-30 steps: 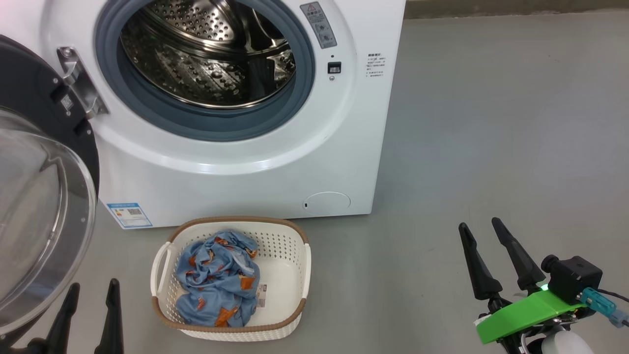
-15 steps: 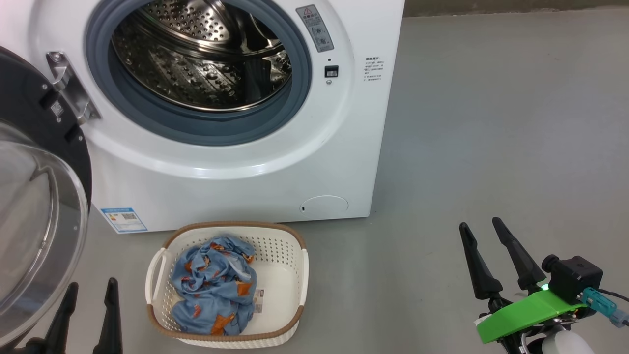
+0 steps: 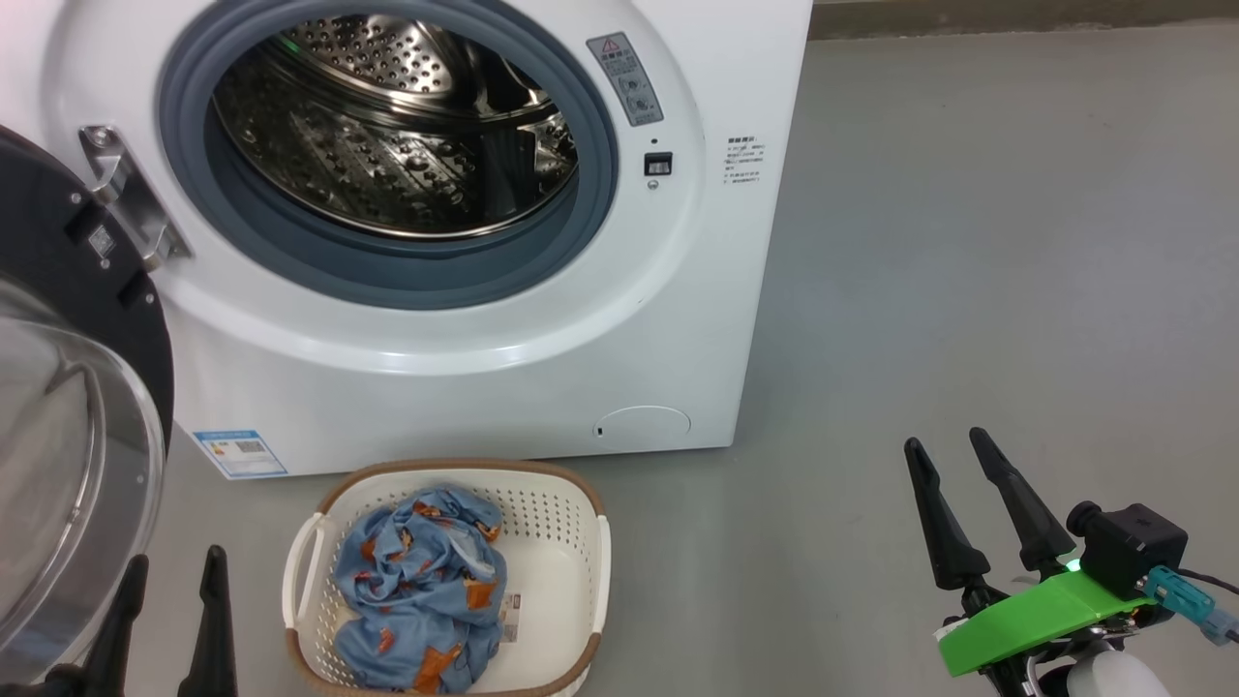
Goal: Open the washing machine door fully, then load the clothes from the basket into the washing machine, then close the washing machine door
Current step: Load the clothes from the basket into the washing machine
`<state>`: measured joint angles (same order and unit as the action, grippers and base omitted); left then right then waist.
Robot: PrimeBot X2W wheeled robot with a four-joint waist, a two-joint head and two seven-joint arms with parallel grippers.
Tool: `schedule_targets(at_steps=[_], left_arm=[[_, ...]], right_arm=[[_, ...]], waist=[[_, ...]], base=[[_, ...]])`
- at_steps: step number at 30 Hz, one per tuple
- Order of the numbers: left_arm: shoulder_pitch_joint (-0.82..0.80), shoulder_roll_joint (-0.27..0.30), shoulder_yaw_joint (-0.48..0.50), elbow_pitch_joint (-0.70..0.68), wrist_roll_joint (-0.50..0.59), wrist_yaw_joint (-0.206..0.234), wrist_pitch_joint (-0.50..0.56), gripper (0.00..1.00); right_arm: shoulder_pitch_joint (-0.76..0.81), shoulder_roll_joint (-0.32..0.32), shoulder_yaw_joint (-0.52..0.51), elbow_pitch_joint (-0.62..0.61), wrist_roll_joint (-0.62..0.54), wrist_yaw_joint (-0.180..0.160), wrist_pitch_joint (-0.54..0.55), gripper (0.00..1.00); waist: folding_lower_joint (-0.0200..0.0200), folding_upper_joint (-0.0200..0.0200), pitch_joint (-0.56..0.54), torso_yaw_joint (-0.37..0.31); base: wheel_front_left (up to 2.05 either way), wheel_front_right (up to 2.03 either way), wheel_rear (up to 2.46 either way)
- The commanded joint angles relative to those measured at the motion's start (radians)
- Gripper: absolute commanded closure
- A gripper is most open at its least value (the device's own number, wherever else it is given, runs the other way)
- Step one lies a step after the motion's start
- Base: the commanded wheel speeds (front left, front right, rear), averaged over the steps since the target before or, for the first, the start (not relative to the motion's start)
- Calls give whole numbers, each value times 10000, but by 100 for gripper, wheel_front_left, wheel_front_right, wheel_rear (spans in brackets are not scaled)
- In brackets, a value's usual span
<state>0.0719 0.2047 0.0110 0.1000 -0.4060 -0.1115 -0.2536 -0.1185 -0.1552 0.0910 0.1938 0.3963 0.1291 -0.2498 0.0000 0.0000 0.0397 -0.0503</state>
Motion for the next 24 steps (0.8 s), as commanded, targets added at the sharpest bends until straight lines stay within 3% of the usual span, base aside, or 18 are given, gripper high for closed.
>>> schedule_targets(at_steps=[1, 24], left_arm=[[-493, 139, 421, -155, 111, -82, -82, 0], [-603, 167, 417, -85, 18, -113, -82, 0]], right_arm=[[-140, -23, 236, -273, -144, 16, -120, 0], [-209, 83, 209, -246, -199, 16, -120, 0]], waist=[[0, 0, 6, 9], [0, 0, 215, 80]], base=[[60, -60, 0], [58, -58, 0]])
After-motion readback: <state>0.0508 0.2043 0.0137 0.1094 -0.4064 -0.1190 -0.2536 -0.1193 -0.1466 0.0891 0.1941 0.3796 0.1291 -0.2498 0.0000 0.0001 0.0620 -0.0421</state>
